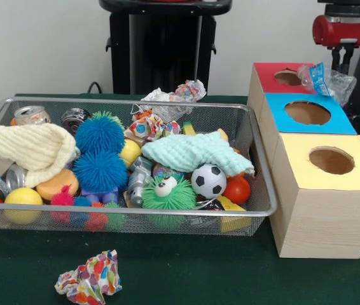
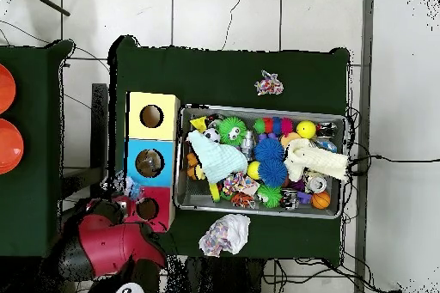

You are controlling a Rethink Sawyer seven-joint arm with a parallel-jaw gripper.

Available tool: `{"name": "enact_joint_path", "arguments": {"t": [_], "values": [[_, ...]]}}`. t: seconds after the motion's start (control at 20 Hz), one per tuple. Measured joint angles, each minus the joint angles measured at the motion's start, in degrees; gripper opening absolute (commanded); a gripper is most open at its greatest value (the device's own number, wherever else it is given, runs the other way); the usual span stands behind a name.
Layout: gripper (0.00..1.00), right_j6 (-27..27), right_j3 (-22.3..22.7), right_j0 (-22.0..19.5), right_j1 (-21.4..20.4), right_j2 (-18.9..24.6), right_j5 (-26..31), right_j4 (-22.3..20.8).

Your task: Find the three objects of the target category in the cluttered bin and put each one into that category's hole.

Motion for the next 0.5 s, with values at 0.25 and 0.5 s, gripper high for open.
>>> {"name": "enact_joint_path", "arguments": {"t": [0.25, 0.5], "values": [[0.0, 0.0, 0.1, -3.1, -2.7, 1.7, 1.1, 0.0], [0.0, 0.0, 0.3, -4.8, -4.4, 2.3, 2.0, 0.0]]}}
